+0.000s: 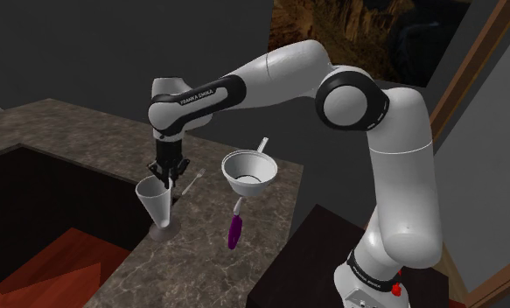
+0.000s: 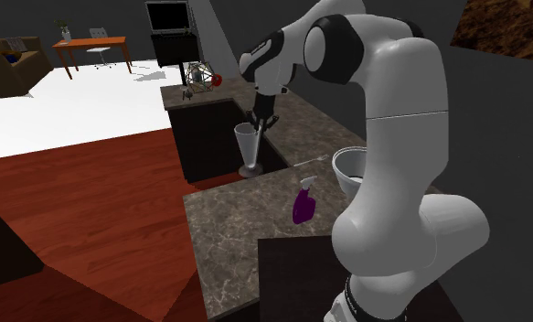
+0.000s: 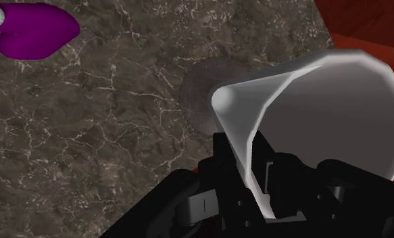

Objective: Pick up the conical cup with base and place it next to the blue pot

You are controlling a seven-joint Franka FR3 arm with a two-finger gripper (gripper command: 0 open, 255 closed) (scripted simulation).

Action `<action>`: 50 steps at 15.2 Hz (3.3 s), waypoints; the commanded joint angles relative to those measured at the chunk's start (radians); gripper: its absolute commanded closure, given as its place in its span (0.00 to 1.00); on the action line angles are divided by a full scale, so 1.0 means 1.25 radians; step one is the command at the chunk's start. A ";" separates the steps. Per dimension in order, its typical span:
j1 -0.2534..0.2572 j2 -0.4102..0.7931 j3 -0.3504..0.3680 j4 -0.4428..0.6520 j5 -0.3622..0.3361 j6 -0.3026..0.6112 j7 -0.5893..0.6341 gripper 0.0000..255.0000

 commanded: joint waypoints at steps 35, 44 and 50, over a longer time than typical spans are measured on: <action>-0.151 -0.278 -0.077 -0.156 0.024 -0.159 -0.205 1.00; -0.239 -0.340 -0.150 -0.231 0.012 -0.172 -0.363 1.00; -0.298 -0.349 -0.204 -0.239 -0.002 -0.189 -0.470 1.00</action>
